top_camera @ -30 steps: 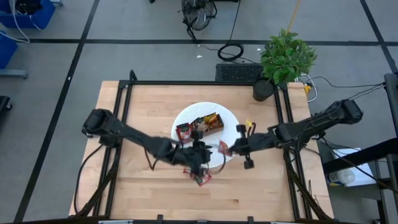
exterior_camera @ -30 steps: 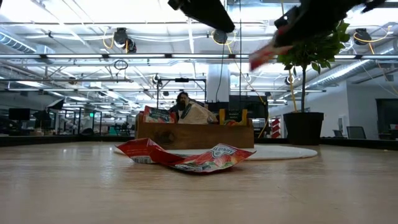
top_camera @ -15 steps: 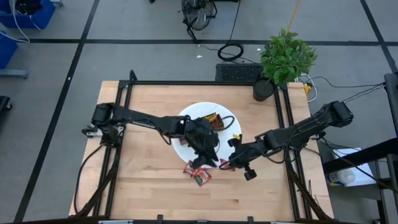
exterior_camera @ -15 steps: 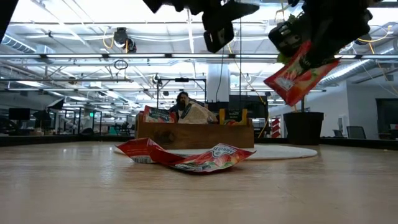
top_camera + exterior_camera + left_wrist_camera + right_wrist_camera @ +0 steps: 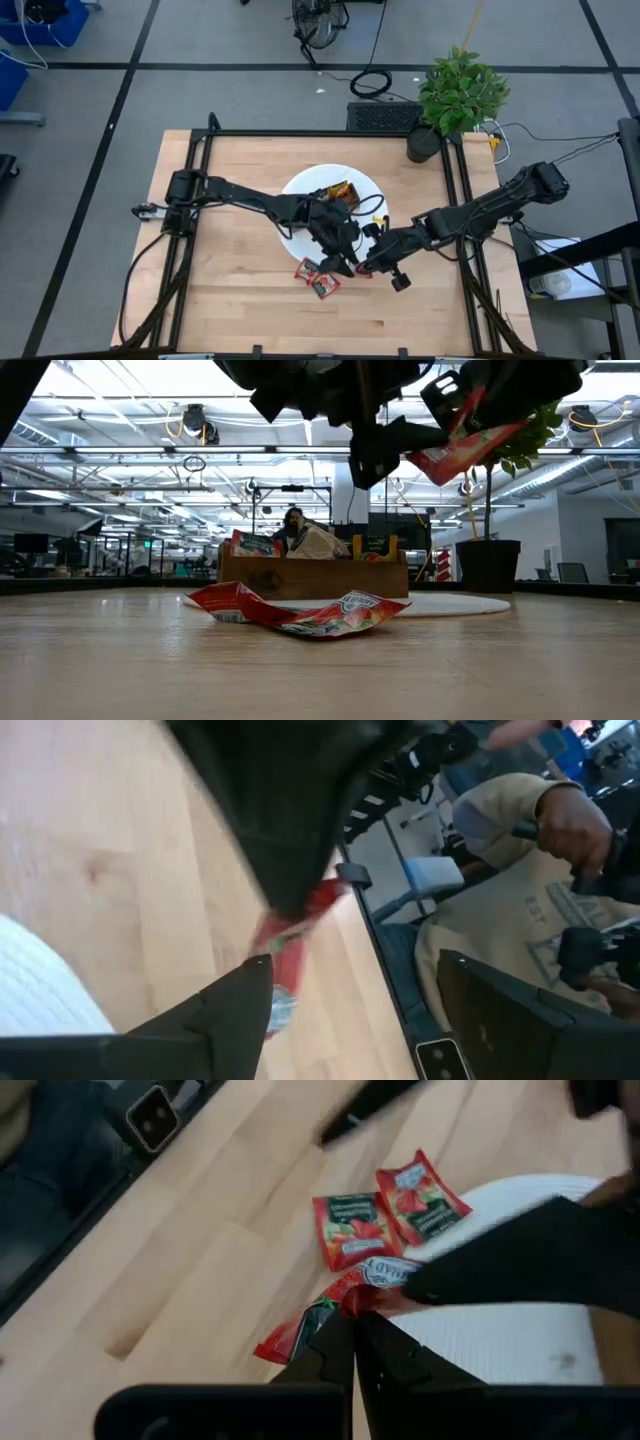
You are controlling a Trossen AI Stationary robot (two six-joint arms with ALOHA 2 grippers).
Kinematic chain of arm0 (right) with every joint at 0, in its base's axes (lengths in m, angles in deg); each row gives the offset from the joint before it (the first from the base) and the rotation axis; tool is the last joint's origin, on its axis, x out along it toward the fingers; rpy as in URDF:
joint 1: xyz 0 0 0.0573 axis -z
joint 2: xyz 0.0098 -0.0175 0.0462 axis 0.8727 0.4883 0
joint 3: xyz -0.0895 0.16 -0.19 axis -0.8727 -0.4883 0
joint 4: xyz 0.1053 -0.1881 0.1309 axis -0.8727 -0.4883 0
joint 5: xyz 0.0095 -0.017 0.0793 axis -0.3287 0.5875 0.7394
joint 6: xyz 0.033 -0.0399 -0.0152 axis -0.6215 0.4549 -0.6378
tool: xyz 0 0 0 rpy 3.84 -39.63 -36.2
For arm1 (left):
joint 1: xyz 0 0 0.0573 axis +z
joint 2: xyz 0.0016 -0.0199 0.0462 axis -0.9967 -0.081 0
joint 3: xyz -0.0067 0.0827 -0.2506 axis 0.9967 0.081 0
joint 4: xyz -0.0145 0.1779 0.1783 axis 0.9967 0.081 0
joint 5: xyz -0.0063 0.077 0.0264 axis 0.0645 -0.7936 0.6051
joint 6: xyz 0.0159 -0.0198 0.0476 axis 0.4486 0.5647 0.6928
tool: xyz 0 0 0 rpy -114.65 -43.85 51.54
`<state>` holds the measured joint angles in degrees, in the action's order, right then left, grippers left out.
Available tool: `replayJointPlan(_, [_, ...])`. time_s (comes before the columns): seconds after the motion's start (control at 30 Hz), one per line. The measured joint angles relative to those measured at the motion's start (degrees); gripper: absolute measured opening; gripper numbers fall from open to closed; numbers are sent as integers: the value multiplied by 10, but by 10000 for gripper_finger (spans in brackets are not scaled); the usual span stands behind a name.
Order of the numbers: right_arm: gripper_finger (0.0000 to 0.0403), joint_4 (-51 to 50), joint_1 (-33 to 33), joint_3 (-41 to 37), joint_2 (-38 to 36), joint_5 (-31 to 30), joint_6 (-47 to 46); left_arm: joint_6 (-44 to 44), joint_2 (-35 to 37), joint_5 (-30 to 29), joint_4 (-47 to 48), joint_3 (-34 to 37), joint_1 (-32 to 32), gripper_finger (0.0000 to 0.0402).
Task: Pick & Place Tea
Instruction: Put the red tea bag into the left section of the wooden organizer
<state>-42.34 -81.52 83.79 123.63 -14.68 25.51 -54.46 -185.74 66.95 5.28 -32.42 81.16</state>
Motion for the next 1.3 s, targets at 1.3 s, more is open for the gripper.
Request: replayJointPlan(1.3, [0,80,3,-1,20,68,18,54,5,-21,-50,0,-23,189])
